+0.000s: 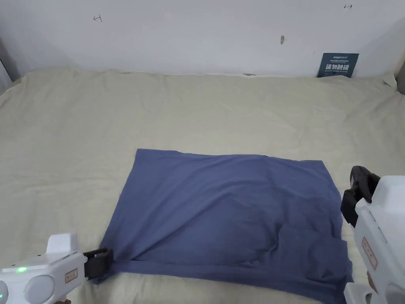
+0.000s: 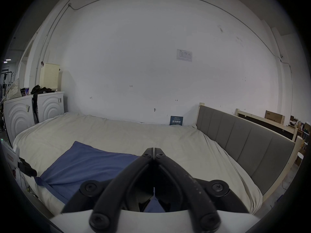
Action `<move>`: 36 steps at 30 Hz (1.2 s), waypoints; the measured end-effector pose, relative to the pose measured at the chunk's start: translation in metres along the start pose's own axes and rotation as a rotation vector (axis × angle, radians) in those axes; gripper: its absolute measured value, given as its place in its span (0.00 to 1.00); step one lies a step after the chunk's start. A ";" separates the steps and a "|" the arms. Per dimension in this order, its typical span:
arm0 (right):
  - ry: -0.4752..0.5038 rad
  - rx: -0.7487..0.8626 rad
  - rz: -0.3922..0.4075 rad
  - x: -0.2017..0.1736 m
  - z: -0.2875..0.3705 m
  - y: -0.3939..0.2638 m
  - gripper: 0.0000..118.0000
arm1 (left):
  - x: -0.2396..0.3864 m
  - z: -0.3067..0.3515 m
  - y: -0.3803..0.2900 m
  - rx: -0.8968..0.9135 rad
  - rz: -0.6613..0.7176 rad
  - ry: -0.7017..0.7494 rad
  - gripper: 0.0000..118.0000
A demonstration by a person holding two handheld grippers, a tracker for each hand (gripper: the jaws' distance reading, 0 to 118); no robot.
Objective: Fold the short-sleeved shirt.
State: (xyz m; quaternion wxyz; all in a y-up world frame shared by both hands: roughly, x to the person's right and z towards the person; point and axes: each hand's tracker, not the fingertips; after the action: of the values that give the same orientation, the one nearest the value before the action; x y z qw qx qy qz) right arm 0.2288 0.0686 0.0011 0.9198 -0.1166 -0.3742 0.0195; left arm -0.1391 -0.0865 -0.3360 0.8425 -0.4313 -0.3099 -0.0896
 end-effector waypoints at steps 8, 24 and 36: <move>-0.003 -0.027 0.002 0.000 -0.004 -0.005 0.01 | 0.005 -0.041 -0.014 -0.093 -0.010 0.031 0.65; -0.033 -0.659 -0.168 0.043 -0.025 -0.152 0.92 | 0.021 -0.026 -0.001 -0.021 -0.044 -0.007 0.06; 0.034 -0.747 -0.235 0.043 -0.045 -0.198 0.04 | 0.022 -0.021 0.005 -0.008 -0.032 -0.009 0.06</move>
State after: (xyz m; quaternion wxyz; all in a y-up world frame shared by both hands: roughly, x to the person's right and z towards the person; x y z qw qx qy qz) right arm 0.2808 -0.1273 0.0451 0.8159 -0.4001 -0.3512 -0.2256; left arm -0.1100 -0.0973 -0.3352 0.8379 -0.4302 -0.3200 -0.1025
